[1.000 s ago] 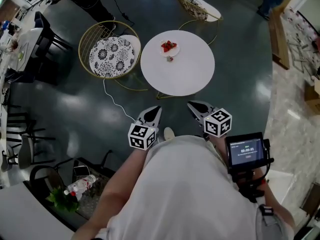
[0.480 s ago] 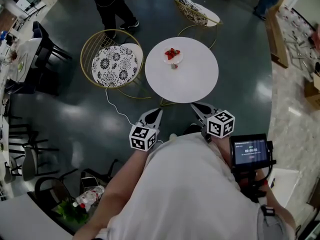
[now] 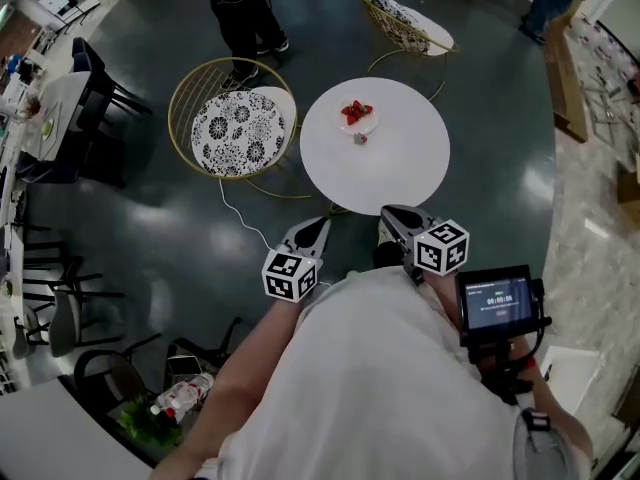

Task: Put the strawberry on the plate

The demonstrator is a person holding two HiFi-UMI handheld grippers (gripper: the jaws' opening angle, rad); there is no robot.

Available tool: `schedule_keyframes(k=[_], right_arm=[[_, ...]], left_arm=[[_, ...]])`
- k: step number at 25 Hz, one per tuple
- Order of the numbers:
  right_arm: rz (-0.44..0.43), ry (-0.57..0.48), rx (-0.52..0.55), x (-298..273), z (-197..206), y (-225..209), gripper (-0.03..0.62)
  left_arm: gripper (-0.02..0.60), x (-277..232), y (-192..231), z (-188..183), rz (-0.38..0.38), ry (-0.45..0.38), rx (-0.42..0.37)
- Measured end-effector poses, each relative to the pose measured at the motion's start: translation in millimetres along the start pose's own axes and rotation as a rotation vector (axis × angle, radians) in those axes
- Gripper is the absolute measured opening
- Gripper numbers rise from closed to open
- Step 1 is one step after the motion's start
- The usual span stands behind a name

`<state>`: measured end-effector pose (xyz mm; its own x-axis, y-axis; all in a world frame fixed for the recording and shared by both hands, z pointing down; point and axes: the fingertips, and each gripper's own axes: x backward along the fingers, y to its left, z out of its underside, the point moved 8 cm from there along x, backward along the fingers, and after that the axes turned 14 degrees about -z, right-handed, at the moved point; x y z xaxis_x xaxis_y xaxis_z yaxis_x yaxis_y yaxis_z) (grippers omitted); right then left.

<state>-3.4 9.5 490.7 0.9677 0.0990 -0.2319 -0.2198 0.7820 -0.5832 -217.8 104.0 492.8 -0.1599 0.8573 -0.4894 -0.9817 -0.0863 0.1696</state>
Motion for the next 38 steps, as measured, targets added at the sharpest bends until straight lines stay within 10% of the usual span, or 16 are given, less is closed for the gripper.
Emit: schedule_keyframes(k=[15, 38], right_arm=[[0.038, -0.015, -0.010, 9, -11, -3, 0.008], [-0.022, 0.053, -0.122, -8, -37, -140, 0.008]], left_arm=[[0.008, -24, -7, -15, 0.063, 0.030, -0.054], [0.008, -180, 0, -22, 0.006, 0.240, -0.087]])
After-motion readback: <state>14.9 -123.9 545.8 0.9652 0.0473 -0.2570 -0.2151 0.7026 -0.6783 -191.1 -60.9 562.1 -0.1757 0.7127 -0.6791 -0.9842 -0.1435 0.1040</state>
